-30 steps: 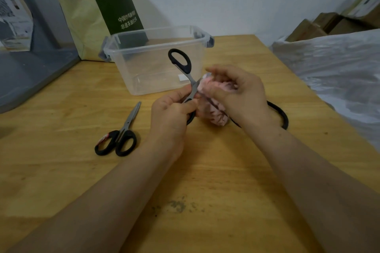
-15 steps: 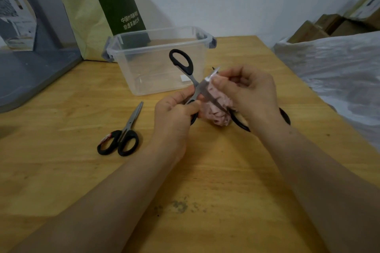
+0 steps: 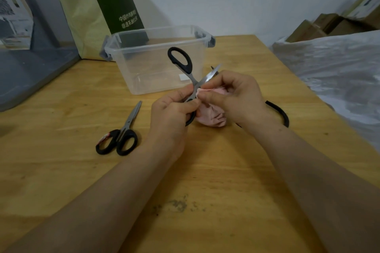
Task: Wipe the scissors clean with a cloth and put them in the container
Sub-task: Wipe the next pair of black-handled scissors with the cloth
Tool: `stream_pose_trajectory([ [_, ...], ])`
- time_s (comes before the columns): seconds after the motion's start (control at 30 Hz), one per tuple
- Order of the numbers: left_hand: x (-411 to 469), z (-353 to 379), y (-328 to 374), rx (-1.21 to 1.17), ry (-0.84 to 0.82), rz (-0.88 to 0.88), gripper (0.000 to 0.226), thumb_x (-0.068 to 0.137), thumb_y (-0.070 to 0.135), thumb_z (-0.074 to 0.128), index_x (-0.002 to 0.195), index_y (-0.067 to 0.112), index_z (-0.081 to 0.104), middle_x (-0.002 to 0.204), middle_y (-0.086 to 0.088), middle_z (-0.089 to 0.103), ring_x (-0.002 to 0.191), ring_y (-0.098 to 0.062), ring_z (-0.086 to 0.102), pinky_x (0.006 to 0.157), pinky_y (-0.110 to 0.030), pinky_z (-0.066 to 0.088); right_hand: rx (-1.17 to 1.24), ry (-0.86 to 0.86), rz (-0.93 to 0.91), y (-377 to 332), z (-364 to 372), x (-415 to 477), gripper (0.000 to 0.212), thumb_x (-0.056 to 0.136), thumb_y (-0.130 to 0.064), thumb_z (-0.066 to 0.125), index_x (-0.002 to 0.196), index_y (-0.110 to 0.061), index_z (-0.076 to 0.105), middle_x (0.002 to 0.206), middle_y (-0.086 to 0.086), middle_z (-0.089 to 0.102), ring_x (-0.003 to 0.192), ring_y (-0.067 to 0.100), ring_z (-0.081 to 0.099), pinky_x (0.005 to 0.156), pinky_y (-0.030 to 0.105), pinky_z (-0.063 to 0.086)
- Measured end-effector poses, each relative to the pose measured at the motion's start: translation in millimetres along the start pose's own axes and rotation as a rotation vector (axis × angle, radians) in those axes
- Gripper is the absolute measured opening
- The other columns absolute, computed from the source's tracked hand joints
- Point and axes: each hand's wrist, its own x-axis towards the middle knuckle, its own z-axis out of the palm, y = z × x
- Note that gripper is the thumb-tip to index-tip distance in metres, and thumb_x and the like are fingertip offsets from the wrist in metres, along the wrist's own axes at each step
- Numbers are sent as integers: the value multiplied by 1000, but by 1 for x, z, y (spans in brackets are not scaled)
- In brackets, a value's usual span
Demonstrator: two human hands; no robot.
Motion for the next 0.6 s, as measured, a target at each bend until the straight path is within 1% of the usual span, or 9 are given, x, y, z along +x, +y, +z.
stream_pose_trajectory([
  [0.07,0,0,1,-27,25,-28,30,81,-16,52,101,2,65,89,-11,71,71,-12,67,60,-18,51,14,-26,2,0,-3,2,18,69,-6,81,73,-19,69,82,3,71,83,18,68,80,36,57],
  [0.13,0,0,1,-48,31,-57,32,82,-17,51,108,-2,62,86,-12,70,63,-11,65,58,-17,50,18,-44,10,-1,-7,1,19,69,-3,81,71,-19,69,78,-1,71,79,11,68,78,28,56],
  [0.2,1,0,0,-50,26,-77,37,82,-17,51,115,-4,59,89,-14,69,60,-10,64,57,-17,50,-4,-51,5,-4,-8,0,20,69,-2,81,70,-18,69,76,-5,69,76,5,66,75,21,55],
  [0.27,2,0,-1,-45,40,-82,35,82,-17,50,114,-4,59,86,-14,68,59,-10,64,55,-17,50,-42,-59,-8,-5,-9,1,21,69,-1,81,71,-18,69,76,-6,68,76,4,65,73,18,54],
  [0.37,1,1,0,-34,62,-95,30,82,-17,50,104,1,61,79,-12,69,57,-11,64,54,-17,51,-121,-91,-14,-6,-11,2,24,69,-1,80,74,-20,67,82,-5,68,81,8,65,74,18,54],
  [0.43,2,0,1,-33,65,-100,28,82,-17,50,98,3,62,77,-10,70,58,-10,65,55,-18,50,-146,-136,35,-8,-15,2,28,69,1,80,75,-23,65,85,-5,68,81,8,65,74,18,55],
  [0.5,4,-2,2,-47,82,-88,27,82,-17,50,96,2,62,77,-10,70,57,-9,64,55,-18,50,-93,-159,128,-11,-23,1,28,67,3,80,77,-19,67,86,-2,69,78,7,66,71,17,55],
  [0.6,7,-5,5,-52,127,-55,29,83,-15,50,106,-3,61,86,-13,65,56,-10,56,54,-17,48,109,-86,304,-12,-35,0,24,65,2,81,82,-11,69,83,4,72,72,10,69,61,18,56],
])
